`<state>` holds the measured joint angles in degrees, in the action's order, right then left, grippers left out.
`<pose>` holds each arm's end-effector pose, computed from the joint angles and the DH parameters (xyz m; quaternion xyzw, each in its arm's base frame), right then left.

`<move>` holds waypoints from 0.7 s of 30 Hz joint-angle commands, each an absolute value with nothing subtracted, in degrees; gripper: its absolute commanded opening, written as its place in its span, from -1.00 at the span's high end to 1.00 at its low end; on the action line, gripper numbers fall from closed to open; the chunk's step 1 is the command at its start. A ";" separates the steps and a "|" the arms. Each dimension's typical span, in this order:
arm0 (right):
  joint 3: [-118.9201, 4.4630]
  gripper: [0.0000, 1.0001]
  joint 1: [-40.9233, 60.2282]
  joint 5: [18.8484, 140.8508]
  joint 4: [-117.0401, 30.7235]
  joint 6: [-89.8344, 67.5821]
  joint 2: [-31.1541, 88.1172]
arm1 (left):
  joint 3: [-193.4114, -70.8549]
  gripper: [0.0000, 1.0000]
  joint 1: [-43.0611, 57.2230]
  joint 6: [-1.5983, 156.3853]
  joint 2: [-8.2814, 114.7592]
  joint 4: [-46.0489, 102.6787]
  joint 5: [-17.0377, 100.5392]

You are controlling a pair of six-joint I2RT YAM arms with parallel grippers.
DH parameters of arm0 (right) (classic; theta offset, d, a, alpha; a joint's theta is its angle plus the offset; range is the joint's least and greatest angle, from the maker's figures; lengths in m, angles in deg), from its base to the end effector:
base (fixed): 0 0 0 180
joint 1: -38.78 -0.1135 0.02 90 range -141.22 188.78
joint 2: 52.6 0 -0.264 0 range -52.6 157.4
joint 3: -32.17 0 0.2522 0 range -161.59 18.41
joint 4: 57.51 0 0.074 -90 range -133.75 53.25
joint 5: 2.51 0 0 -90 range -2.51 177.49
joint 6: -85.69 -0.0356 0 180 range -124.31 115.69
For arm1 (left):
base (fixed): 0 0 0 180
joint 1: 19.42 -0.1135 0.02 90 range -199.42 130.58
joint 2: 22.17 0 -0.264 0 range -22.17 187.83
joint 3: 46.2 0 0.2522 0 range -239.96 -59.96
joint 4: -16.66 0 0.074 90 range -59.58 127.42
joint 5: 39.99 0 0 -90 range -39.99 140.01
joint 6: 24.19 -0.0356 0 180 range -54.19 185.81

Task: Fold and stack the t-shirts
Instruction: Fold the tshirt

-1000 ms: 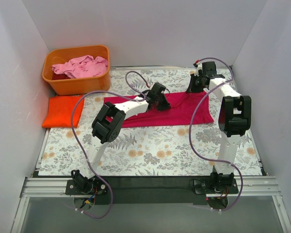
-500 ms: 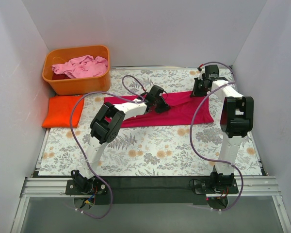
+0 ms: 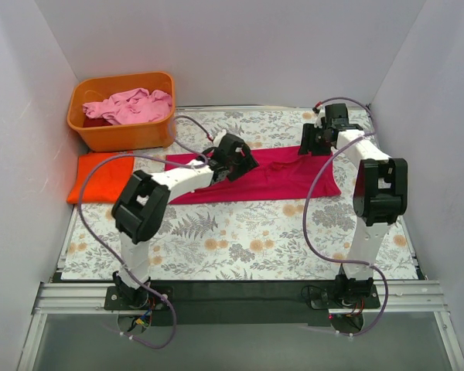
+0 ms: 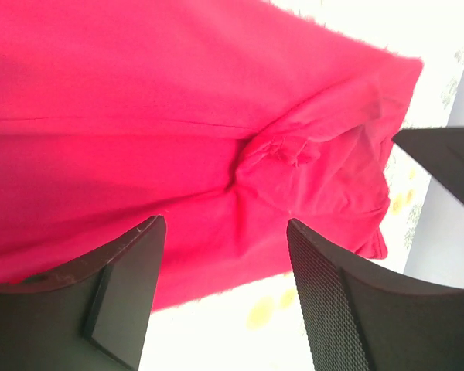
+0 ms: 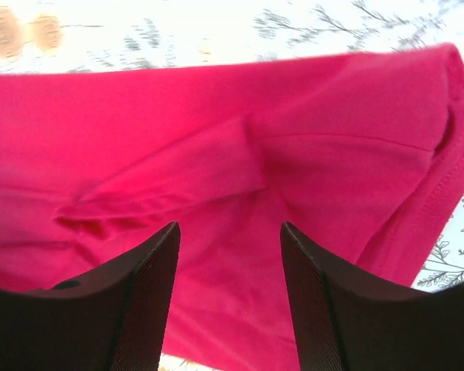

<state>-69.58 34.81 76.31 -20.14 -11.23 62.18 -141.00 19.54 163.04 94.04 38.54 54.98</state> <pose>0.4442 0.0377 0.2124 -0.0089 0.9369 0.1232 0.3269 0.3527 -0.2812 0.1832 -0.4616 0.7928 -0.3526 0.1847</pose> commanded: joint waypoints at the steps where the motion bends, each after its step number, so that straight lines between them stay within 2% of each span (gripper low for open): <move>1: -68.35 -0.06 29.83 76.42 -23.09 -6.69 53.85 | -135.91 -0.21 17.24 157.06 81.21 41.82 62.22; 9: -66.23 0.05 14.90 64.65 -26.44 6.93 52.86 | -118.34 -0.17 9.68 151.77 62.59 48.61 68.03; 12: -68.86 0.09 10.06 62.27 -25.65 9.74 56.46 | -112.71 0.01 6.34 150.89 58.97 48.96 67.24; 14: -71.93 0.13 8.11 62.09 -24.17 11.50 59.80 | -110.17 0.15 4.67 150.28 57.99 49.14 67.06; 17: -75.81 0.15 4.77 61.91 -22.66 14.13 64.20 | -108.31 0.26 3.09 149.31 57.46 49.05 67.15; 21: -79.15 0.18 1.61 62.88 -20.64 16.08 68.16 | -107.16 0.30 1.59 147.91 59.30 48.70 67.33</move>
<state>-74.98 2.86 63.66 -22.96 12.35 67.14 -107.34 2.62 150.08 59.92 49.20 65.87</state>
